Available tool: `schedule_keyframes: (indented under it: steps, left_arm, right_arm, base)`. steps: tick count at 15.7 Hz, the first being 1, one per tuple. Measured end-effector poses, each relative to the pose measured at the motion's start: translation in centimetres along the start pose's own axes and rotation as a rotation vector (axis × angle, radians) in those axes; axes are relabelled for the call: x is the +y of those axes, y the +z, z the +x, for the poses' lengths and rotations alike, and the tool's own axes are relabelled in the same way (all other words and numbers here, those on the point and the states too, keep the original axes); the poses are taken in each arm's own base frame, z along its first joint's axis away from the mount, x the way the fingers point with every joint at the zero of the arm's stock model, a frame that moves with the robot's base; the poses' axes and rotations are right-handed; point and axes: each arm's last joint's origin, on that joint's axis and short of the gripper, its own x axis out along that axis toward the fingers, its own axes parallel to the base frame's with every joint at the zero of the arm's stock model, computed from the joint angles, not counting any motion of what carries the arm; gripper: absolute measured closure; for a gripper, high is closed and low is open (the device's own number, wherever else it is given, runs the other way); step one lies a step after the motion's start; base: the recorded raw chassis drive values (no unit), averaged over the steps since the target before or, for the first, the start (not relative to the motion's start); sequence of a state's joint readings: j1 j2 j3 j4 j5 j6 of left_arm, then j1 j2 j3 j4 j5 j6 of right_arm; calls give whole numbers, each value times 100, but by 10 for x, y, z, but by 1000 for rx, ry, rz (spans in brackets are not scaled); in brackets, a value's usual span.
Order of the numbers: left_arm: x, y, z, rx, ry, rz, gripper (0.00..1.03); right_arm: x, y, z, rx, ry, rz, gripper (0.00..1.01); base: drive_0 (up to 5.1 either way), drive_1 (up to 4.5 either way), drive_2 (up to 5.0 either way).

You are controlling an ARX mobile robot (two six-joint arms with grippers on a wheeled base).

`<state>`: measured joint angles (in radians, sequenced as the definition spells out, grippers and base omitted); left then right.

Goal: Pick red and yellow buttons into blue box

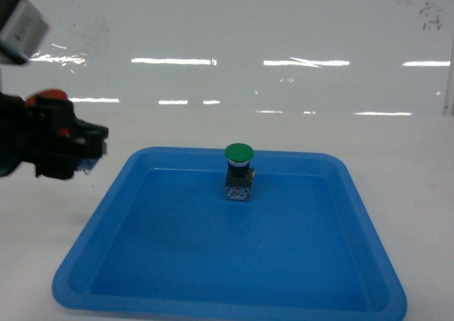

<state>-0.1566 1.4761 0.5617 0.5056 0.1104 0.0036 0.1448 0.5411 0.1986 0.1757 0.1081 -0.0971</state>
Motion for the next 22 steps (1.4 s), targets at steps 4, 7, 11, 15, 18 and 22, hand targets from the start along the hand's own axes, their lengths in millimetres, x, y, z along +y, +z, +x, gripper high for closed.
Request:
schedule_keyframes:
  steps: [4, 7, 11, 15, 18, 22]
  left_arm:
    - [8, 16, -76, -216, 97, -106, 77]
    - [0, 14, -93, -249, 112, -131, 77]
    - [-20, 17, -105, -272, 8, -119, 77]
    - [-20, 15, -104, -261, 11, -120, 77]
    - [-20, 15, -104, -267, 10, -120, 77]
    - [-19, 15, -105, -269, 18, -121, 77]
  right_arm:
    - [0, 0, 0, 0, 0, 0, 74]
    - [0, 0, 0, 0, 0, 0, 74]
    - [0, 0, 0, 0, 0, 0, 74]
    - [0, 0, 0, 4, 0, 0, 74]
    - [0, 0, 0, 0, 0, 0, 74]
    - [0, 0, 0, 1, 0, 0, 74]
  base:
    - [0, 0, 0]
    - [0, 0, 0]
    - [0, 0, 0]
    - [0, -103, 104]
    - [10, -404, 423]
    - [411, -449, 46]
